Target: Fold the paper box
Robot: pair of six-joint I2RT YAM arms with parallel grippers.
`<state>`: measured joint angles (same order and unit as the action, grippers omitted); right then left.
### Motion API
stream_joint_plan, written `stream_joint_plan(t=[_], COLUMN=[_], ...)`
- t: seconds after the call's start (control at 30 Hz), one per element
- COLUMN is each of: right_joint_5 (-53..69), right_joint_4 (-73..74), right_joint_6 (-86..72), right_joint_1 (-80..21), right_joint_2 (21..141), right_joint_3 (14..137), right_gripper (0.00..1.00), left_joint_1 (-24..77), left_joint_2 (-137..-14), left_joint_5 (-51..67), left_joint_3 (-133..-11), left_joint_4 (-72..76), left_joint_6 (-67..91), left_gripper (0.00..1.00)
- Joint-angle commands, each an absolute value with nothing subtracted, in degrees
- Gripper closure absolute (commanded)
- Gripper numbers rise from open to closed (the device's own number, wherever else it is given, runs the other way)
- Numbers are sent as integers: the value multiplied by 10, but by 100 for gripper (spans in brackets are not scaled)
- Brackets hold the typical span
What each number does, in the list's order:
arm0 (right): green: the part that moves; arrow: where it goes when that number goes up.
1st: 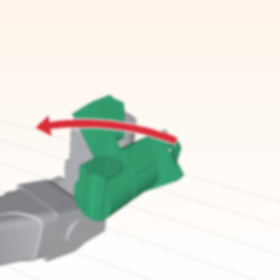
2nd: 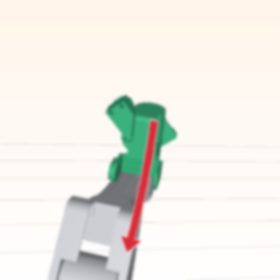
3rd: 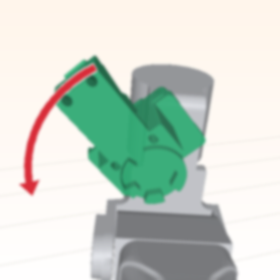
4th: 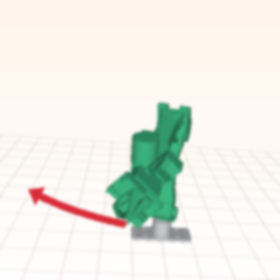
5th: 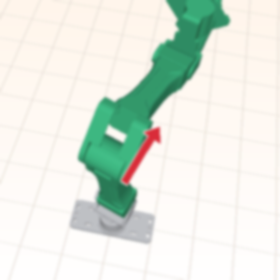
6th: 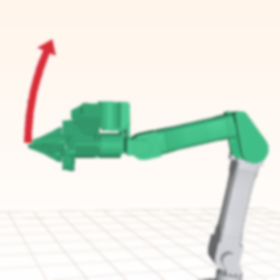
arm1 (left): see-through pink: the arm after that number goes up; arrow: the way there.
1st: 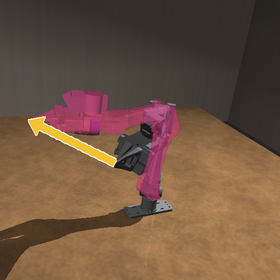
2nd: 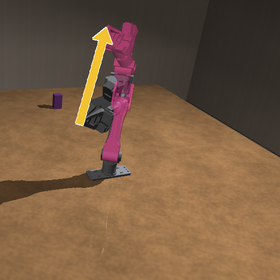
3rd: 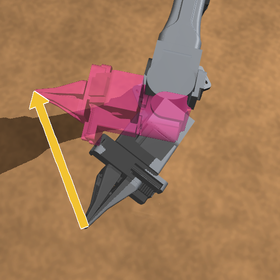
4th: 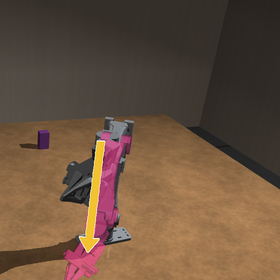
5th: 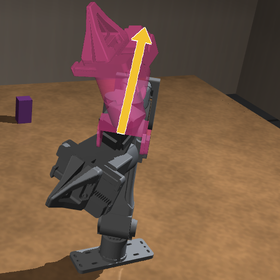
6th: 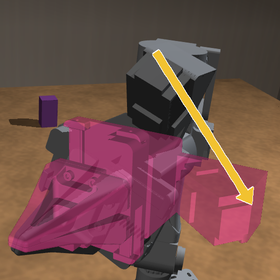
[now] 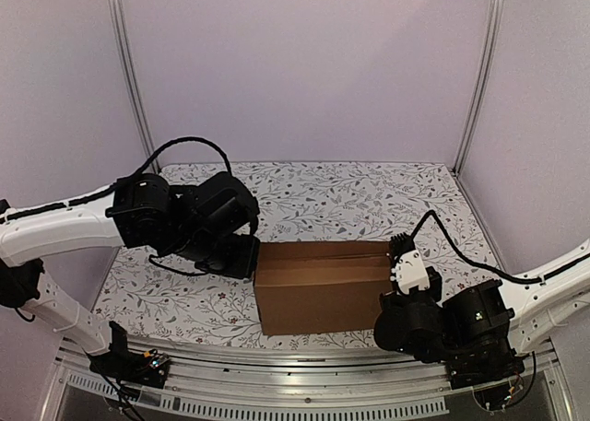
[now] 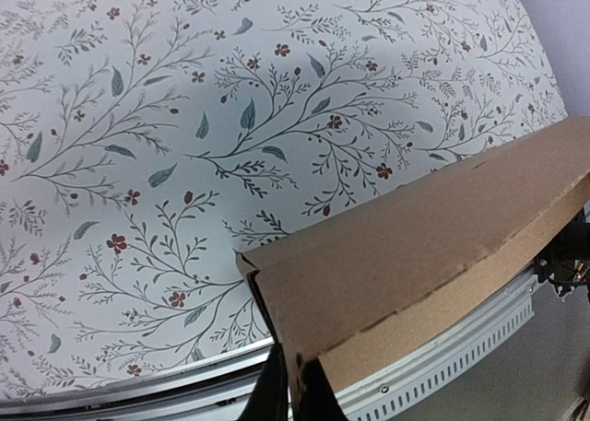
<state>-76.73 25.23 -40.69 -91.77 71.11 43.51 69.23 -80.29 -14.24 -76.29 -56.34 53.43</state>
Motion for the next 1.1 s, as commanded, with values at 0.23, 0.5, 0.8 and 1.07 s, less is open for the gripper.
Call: stream_joint_plan(t=[0.23, 0.5, 0.8, 1.07], right_joint_5=[-736, -746, -748, -745], right_joint_4=[233, 244, 247, 248], right_joint_6=[-415, -422, -421, -430], right_joint_1=[-940, -944, -947, -954], right_joint_2=[734, 730, 729, 732], right_joint_3=[434, 433, 438, 439], right_gripper=[100, 100, 100, 100], left_joint_1=[701, 702, 721, 753], left_joint_2=[-826, -822, -830, -837], left_joint_5=[-83, -88, -110, -139], left_joint_3=[-788, -764, -748, -744], left_joint_4=[-521, -525, -528, -531], left_joint_6=[556, 571, 575, 593], left_gripper=[94, 96, 98, 98])
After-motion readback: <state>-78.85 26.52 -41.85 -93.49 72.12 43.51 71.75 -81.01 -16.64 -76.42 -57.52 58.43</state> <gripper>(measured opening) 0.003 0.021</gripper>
